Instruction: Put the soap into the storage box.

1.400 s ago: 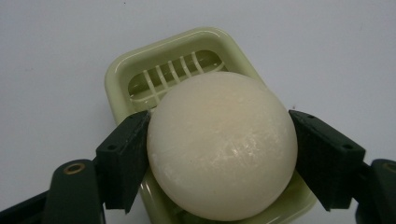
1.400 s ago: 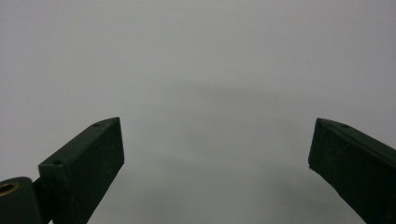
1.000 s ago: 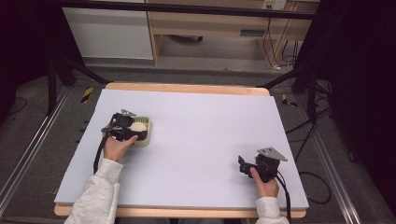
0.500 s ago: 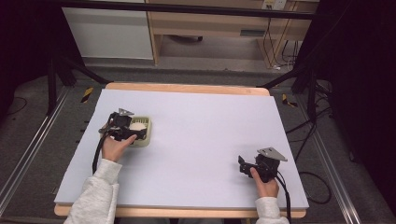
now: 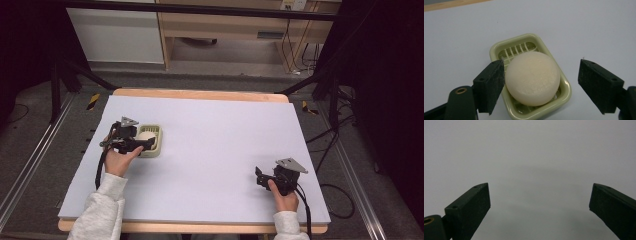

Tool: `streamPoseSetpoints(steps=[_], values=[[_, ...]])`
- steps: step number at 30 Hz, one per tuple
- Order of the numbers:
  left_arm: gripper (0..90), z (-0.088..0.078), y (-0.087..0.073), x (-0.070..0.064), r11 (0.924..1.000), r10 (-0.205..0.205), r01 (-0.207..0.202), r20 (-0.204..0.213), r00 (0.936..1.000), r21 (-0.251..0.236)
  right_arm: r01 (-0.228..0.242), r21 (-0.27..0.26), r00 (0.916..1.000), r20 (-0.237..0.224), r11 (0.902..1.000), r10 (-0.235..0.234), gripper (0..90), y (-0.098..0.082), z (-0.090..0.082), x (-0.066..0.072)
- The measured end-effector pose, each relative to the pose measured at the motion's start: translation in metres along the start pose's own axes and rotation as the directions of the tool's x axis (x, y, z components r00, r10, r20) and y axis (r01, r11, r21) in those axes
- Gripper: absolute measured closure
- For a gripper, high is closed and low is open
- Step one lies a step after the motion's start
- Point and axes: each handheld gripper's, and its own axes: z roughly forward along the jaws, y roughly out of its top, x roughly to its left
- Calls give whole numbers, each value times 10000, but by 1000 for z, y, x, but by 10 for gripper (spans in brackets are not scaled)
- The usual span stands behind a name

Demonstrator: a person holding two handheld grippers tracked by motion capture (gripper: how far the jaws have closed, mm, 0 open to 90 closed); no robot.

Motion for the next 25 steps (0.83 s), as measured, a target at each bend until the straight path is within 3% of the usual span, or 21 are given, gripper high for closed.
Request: streamPoseSetpoints(steps=[7,16,20,25], values=[[191,-14,-12,-2,9990,-166,173,177,9997,-423,-36,-52,10000,-17,10000,36,38,0,-1,0],[198,-29,-40,1,9960,-27,23,-42,10000,-888,-45,-171,10000,66,9998,46,38,-1,-2,0],[209,-36,-53,8,9920,-330,342,126,9994,-1217,-129,-140,9999,112,9998,131,37,-1,-2,0],[213,-41,-69,12,9934,-401,408,89,9992,-1069,-121,-160,9999,104,9998,123,37,-1,-2,0]])
